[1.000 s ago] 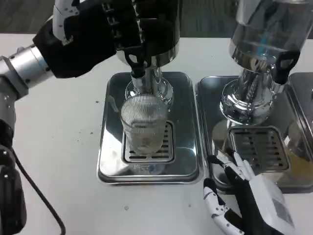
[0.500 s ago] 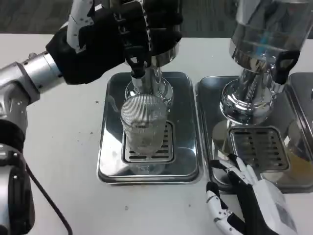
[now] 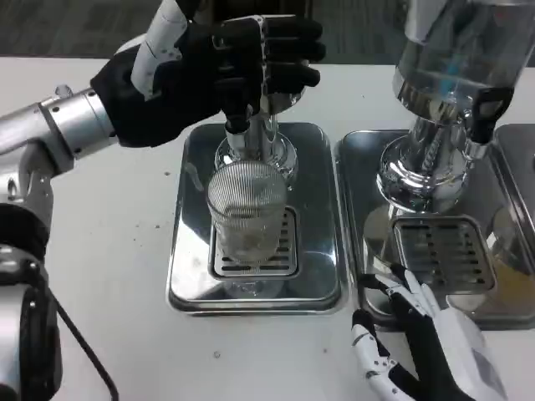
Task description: Grasp the cup under the faucet to collect the drink, then remove the cup.
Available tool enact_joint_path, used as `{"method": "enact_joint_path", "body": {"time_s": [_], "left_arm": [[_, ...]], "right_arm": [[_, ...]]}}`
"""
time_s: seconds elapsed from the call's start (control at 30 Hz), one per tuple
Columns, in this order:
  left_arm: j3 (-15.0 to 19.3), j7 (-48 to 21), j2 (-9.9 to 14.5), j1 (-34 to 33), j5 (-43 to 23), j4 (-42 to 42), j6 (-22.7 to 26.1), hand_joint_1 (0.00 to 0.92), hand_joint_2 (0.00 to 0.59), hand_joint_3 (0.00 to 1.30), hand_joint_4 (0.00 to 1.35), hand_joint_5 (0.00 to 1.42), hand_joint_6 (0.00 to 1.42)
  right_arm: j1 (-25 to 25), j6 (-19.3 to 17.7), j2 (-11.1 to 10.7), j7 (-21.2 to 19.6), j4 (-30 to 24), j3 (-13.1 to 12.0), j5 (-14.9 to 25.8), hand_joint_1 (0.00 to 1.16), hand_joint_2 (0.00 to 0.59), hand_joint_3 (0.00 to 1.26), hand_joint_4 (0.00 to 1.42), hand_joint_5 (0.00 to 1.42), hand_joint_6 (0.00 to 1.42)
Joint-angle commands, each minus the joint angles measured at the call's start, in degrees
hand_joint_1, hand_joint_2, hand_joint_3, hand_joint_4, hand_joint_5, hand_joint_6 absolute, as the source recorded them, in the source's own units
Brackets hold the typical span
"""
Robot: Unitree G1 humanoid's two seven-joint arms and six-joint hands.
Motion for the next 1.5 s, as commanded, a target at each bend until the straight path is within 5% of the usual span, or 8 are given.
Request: {"method": "enact_joint_path", "body": {"time_s": [0.03, 0.57, 1.5], "left_arm": [[-1.65, 0.49, -0.17, 1.51, 2.35, -0.28, -2.32, 0.0, 0.029, 0.27, 0.2, 0.23, 0.11], [-4.77, 3.33, 0.97, 3.73, 6.47, -1.27, -10.69, 0.0, 0.021, 0.27, 0.19, 0.19, 0.06], [-6.28, 7.07, 0.88, 5.64, 7.8, -2.27, -16.04, 0.0, 0.023, 0.26, 0.15, 0.14, 0.08]], "right_arm": [[0.38, 0.73, 0.03, 0.16, -0.12, -0.01, 0.96, 0.25, 0.507, 0.23, 0.03, 0.0, 0.09], [-0.41, 0.86, -0.62, 0.83, 0.17, 0.2, 2.11, 0.25, 0.507, 0.23, 0.03, 0.01, 0.09], [-0.33, 0.78, -1.72, 1.2, -1.69, -0.83, 2.75, 0.25, 0.507, 0.23, 0.03, 0.01, 0.11]]}}
